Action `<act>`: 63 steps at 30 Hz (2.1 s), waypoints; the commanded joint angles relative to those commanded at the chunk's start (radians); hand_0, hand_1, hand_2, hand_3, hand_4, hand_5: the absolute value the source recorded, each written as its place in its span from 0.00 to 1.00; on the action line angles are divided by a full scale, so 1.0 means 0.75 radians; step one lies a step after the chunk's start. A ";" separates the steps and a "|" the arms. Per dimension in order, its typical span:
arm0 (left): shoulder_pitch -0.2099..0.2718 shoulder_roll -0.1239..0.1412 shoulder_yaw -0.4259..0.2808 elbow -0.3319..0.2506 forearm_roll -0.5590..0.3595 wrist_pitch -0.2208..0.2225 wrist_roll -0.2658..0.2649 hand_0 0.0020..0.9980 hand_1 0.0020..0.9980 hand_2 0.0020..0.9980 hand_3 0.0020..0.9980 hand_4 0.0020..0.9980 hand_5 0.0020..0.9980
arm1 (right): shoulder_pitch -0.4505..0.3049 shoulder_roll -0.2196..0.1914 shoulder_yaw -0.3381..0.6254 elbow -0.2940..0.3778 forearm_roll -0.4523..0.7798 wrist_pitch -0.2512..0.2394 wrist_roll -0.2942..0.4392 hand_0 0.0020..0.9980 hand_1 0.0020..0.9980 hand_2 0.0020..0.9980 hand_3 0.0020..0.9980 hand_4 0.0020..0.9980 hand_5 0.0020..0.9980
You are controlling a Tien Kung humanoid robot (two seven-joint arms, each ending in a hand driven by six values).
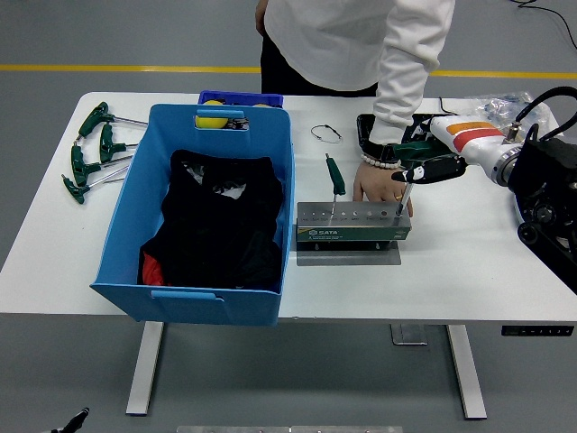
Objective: Lift tool from toolbox,place it in box,lift tool from toolbox,place it in box
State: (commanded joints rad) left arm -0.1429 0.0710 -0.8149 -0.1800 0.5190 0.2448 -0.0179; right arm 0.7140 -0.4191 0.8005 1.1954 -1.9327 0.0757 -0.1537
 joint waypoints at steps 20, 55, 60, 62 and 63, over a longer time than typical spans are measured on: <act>-0.004 -0.001 0.004 0.000 -0.005 0.001 -0.002 0.79 0.81 0.82 0.73 0.72 0.59 | -0.006 0.028 -0.061 -0.070 -0.008 -0.079 -0.002 0.25 0.23 0.22 0.25 1.00 0.78; 0.001 -0.002 -0.017 0.000 0.031 0.002 0.007 0.79 0.81 0.82 0.73 0.72 0.59 | -0.059 0.096 -0.123 -0.234 0.065 -0.643 0.166 0.00 0.00 0.00 0.00 1.00 0.56; 0.005 -0.001 -0.023 0.000 0.041 0.001 0.009 0.79 0.81 0.82 0.73 0.72 0.59 | -0.063 0.090 -0.115 -0.219 0.058 -0.716 0.182 0.00 0.00 0.00 0.00 1.00 0.52; 0.006 0.000 -0.025 0.000 0.043 0.001 0.009 0.79 0.81 0.82 0.73 0.72 0.59 | -0.063 0.087 -0.111 -0.210 0.057 -0.738 0.185 0.00 0.00 0.00 0.00 1.00 0.52; 0.006 0.000 -0.025 0.000 0.043 0.000 0.009 0.79 0.81 0.82 0.73 0.72 0.59 | -0.063 0.084 -0.109 -0.204 0.062 -0.749 0.189 0.00 0.00 0.00 0.00 1.00 0.52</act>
State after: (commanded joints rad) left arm -0.1382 0.0711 -0.8334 -0.1800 0.5511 0.2451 -0.0115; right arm 0.6670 -0.3561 0.7185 1.0426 -1.8865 -0.4859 -0.0123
